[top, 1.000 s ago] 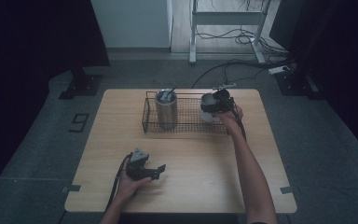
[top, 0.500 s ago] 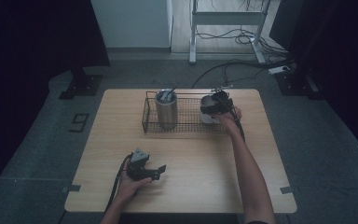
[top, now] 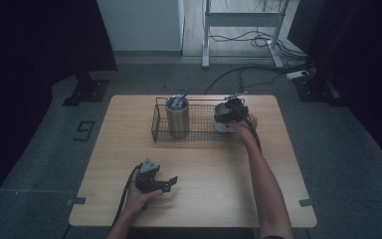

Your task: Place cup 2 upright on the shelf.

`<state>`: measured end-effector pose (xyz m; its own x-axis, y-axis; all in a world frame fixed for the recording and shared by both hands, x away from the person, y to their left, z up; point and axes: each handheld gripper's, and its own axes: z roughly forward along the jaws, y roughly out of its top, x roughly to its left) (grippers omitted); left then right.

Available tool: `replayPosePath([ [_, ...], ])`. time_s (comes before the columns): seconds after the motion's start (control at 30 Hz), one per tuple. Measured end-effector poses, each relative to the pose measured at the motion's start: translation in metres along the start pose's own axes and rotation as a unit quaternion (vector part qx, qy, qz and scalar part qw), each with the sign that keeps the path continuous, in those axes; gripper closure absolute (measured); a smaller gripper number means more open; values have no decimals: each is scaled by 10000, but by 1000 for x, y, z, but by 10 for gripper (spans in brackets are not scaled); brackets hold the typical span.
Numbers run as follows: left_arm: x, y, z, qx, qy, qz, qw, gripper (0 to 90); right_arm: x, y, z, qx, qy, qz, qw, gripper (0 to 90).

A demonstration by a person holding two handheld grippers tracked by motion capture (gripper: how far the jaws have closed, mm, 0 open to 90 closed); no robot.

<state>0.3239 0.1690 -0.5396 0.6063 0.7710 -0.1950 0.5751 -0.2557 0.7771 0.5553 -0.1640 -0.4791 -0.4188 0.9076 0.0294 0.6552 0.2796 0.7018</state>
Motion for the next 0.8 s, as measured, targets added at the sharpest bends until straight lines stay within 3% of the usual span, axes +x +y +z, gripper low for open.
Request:
replayPosePath([
  [0.27,-1,0,0,1,-45,-15,10000,85,5,-1,-2,126,-210,-84,9997,47],
  [0.4,-1,1,0,-4,-46,-11,10000,85,4,-1,-4,87,-121,-47,9999,3],
  [0.53,-1,0,0,8,-46,-8,10000,85,3,0,-7,-67,-72,49,9999,0],
  [0.57,-1,0,0,13,-42,-8,10000,85,3,1,-12,-239,-71,96,9996,0],
  [0.8,-3,0,1,9,-41,4,10000,85,5,6,-34,-655,-126,191,9976,0],
])
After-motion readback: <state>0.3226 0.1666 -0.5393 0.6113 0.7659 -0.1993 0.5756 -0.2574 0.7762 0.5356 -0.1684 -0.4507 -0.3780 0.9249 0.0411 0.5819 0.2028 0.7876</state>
